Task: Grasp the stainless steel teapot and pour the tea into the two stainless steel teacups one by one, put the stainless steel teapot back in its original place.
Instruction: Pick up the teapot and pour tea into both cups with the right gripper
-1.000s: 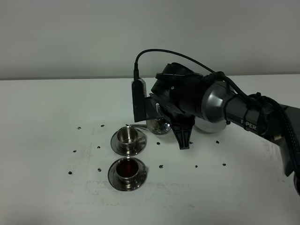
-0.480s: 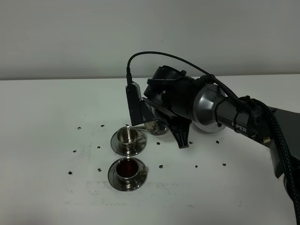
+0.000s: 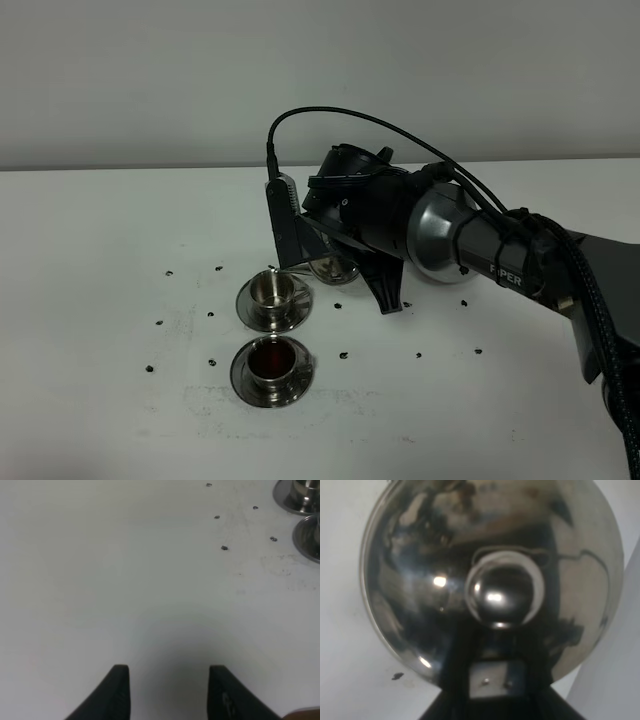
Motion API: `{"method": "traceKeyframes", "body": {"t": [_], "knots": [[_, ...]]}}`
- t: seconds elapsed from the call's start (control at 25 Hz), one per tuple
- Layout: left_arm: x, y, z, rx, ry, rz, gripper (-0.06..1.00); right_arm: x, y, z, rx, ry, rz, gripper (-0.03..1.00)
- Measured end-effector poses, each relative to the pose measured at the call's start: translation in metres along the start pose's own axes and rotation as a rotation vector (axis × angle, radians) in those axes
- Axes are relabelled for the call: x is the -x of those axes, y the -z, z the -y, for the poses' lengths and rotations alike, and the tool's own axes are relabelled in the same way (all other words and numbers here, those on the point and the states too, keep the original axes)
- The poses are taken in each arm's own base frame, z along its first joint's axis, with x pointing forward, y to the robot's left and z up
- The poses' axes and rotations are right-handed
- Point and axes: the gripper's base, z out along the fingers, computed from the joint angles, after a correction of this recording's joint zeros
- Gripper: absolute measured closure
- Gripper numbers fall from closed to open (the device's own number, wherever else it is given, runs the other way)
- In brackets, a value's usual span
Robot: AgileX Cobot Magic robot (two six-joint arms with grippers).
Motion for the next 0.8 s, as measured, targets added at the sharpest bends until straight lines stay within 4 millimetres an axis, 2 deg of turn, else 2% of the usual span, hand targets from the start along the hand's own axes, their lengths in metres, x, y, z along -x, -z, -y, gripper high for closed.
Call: {"method": "traceKeyframes", "body": {"t": [0.48,0.8], "knots": [[0.0,0.0,0.0,0.0,-0.001,0.0,0.56,0.004,0.001,0.001,-0.04,0.005,-0.007,0.78],[0.0,0.0,0.0,0.0,-0.001,0.0,0.56,0.015,0.002,-0.004,-0.051,0.026,-0.006,0.78]]}}
